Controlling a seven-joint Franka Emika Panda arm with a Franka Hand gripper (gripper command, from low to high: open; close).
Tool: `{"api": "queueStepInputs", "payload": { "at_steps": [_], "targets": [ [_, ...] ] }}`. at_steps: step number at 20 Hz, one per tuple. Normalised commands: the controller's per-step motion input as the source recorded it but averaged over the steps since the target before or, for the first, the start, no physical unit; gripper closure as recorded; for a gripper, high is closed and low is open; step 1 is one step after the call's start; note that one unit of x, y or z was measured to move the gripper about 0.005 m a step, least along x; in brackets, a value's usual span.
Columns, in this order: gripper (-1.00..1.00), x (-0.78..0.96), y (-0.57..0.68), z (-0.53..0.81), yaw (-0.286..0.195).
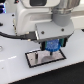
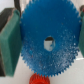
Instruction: Insert the blue gear onto the right peg, followed by the red gear
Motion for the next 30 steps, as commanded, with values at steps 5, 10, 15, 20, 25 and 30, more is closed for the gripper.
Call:
{"api": "queueStepInputs", "payload": {
  "at_steps": [5,10,15,20,25,30],
  "targets": [
    [1.00,0.22,0.00,-0.09,0.000],
    [1.00,0.29,-0.04,0.07,0.000],
    [1.00,0.45,0.00,0.20,0.000],
    [1.00,0.47,-0.01,0.19,0.000],
    [1.00,0.12,0.02,-0.10,0.000],
    [1.00,0.07,0.06,0.03,0.000]
  ]
}}
